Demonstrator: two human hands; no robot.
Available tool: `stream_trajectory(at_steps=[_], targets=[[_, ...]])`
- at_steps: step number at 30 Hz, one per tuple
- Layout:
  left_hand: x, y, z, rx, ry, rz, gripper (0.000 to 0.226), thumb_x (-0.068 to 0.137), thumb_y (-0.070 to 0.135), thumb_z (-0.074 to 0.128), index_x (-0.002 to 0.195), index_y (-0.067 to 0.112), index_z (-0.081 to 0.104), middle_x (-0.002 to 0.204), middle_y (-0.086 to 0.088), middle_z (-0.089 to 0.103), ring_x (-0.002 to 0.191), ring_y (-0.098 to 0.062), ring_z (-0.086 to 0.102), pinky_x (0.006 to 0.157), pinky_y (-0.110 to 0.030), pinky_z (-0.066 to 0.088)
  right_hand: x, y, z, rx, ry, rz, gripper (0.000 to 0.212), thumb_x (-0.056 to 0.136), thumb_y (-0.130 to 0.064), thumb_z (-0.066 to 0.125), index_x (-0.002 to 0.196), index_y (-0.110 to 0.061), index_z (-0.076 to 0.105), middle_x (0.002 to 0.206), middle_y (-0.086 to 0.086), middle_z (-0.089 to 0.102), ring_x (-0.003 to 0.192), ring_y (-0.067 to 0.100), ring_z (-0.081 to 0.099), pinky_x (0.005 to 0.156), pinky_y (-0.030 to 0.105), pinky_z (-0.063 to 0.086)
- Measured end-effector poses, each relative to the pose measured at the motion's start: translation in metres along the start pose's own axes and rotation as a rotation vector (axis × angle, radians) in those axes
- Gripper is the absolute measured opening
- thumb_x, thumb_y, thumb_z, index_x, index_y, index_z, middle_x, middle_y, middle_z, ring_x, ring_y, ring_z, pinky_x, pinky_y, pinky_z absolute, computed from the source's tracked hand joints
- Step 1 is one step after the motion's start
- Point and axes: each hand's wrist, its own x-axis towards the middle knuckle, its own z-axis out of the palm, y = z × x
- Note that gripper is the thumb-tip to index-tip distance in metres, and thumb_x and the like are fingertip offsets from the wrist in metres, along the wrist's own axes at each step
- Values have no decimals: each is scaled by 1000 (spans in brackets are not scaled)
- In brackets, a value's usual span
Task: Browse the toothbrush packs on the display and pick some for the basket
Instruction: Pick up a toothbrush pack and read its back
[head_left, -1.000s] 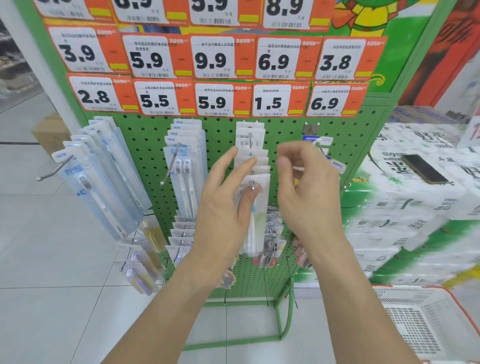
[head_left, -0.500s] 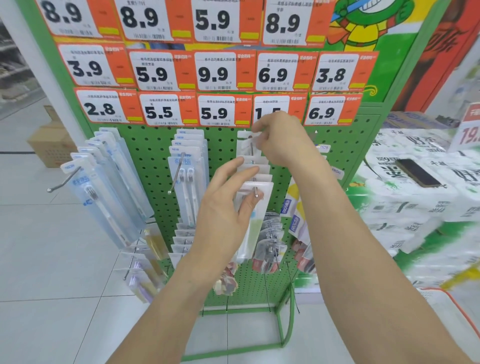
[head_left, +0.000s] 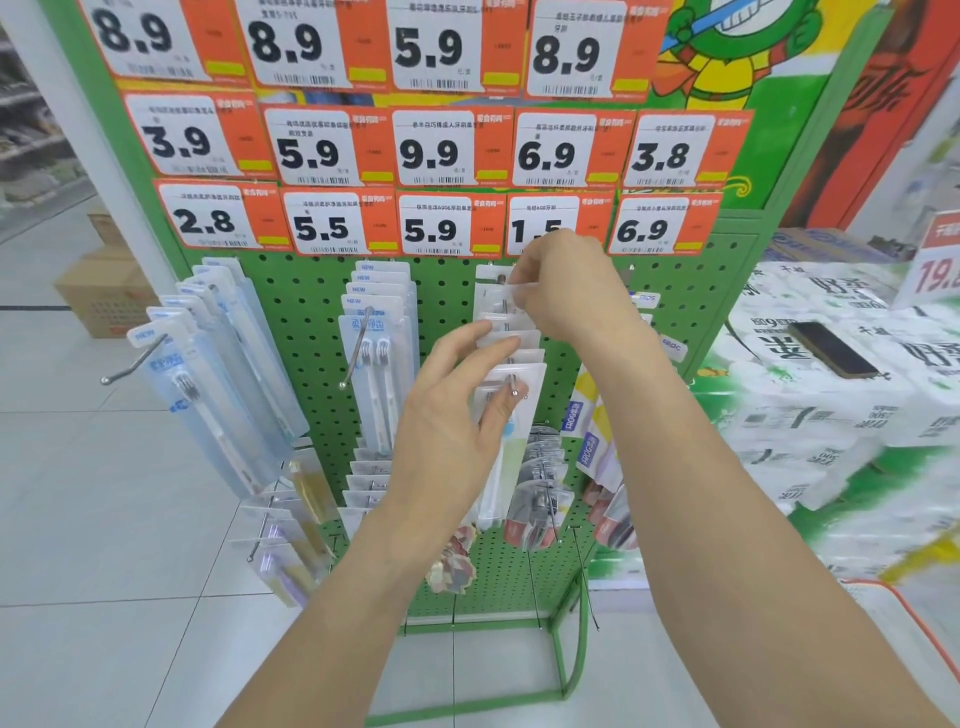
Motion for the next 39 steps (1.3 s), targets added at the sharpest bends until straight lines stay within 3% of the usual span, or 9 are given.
stream_trajectory(at_steps=[9, 16, 20, 23, 26, 28, 34, 36, 39], targets=[[1, -2, 3, -11, 20, -2, 33, 96, 19, 69, 129, 24, 67, 141, 9, 53, 122, 8, 46, 99, 3, 26, -13, 5, -9, -8, 104, -25, 22, 83, -9, 71, 99, -23, 77, 102, 9, 74, 94, 30, 68, 82, 42, 58], [2, -4, 6, -17, 56, 12, 32, 95, 16, 70, 127, 21, 68, 139, 8, 54, 120, 6, 49, 100, 1, 30, -33, 8, -20, 67, 305, -76, 26, 87, -11, 65, 109, -14, 78, 99, 5, 78, 95, 26, 71, 89, 31, 52], [7, -7, 7, -8, 60, 37, 32, 96, 15, 69, 127, 19, 69, 140, 7, 55, 119, 5, 50, 102, -8, 38, -48, 15, -28, 151, 515, -169, 25, 89, -11, 64, 109, -13, 79, 92, 6, 78, 85, 25, 71, 83, 30, 52], [10, -9, 8, 6, 65, 44, 32, 96, 14, 69, 128, 19, 68, 141, 4, 55, 120, 1, 52, 104, -11, 40, -59, 18, -30, 237, 707, -290, 20, 89, -9, 65, 104, -9, 79, 87, 7, 76, 75, 24, 69, 73, 39, 56], [12, -10, 9, 10, 46, 42, 34, 97, 17, 68, 131, 20, 66, 145, 4, 53, 128, -6, 51, 109, -25, 42, -72, 22, -30, 340, 815, -350, 16, 92, -6, 65, 104, -6, 76, 86, 7, 72, 72, 22, 64, 60, 45, 54], [12, -11, 8, 12, 19, 35, 37, 97, 21, 68, 134, 21, 64, 150, 3, 48, 136, -10, 47, 114, -33, 41, -83, 23, -33, 390, 836, -365, 15, 95, -6, 63, 105, -5, 74, 87, 6, 69, 73, 22, 62, 56, 43, 51], [1, -3, 5, 40, 22, 107, 67, 88, 31, 77, 148, 21, 49, 161, 2, 33, 154, -12, 16, 124, -39, 21, -117, 25, -30, 437, 801, -361, 15, 97, -5, 63, 109, -8, 72, 92, -1, 65, 80, 10, 60, 54, 26, 48], [-6, 6, 2, 29, 94, 194, 63, 87, 25, 79, 143, 14, 54, 156, -4, 40, 153, -19, 21, 123, -45, 24, -127, 29, -27, 455, 749, -361, 15, 98, -5, 64, 110, -7, 72, 92, -1, 65, 81, 12, 61, 55, 21, 47], [-27, 19, 1, -33, 250, 419, 34, 87, -1, 70, 120, -1, 66, 133, -15, 59, 138, -34, 47, 113, -51, 38, -143, 36, -16, 491, 657, -364, 14, 98, -3, 65, 110, -6, 72, 93, 1, 67, 82, 9, 62, 59, 18, 49]])
